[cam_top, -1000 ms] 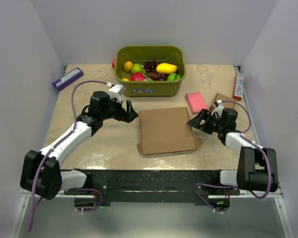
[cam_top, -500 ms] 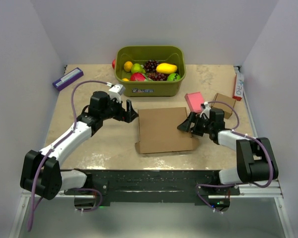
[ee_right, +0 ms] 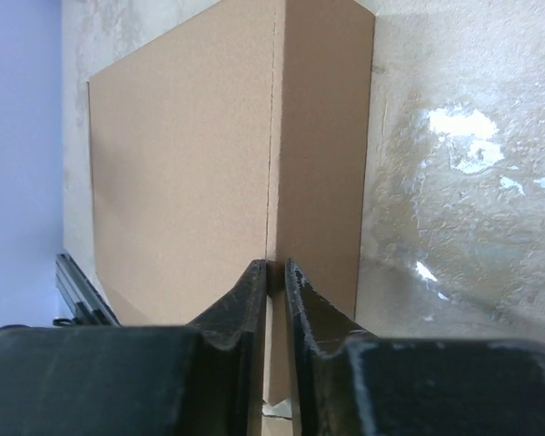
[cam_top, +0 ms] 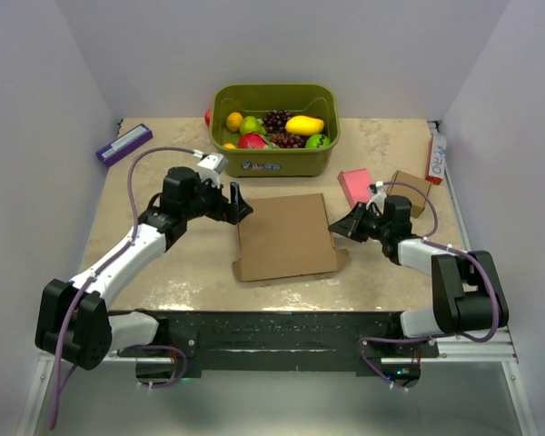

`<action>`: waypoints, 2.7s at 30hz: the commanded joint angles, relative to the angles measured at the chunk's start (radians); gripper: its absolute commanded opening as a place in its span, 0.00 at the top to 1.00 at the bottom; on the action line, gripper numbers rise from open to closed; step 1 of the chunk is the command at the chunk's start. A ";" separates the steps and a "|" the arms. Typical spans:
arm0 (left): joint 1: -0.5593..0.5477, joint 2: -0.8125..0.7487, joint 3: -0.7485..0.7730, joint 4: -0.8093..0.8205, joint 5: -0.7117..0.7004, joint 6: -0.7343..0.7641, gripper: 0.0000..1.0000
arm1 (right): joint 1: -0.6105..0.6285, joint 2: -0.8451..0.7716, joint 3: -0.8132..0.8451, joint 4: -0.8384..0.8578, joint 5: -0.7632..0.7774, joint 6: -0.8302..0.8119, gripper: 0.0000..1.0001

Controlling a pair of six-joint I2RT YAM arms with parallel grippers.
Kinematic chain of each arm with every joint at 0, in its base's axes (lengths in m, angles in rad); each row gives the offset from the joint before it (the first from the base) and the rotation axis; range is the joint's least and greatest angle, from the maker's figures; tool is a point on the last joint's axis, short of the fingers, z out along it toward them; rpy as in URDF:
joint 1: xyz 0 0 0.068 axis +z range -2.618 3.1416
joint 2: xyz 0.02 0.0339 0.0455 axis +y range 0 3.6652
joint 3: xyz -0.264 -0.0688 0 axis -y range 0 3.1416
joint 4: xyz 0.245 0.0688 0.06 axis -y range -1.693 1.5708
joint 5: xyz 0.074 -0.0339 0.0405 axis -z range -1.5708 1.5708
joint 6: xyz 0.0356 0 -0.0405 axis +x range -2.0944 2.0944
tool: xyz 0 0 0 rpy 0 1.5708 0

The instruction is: Fold the paper box

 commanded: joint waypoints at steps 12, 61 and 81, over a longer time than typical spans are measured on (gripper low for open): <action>-0.001 -0.047 -0.003 0.028 0.006 -0.028 0.03 | -0.017 0.033 -0.051 -0.020 0.057 0.035 1.00; 0.001 0.187 -0.119 0.301 0.295 -0.321 0.05 | -0.092 0.024 -0.062 -0.055 0.050 -0.003 1.00; 0.010 0.220 -0.145 0.405 0.376 -0.407 0.54 | 0.097 -0.270 0.105 -0.364 0.283 -0.145 0.18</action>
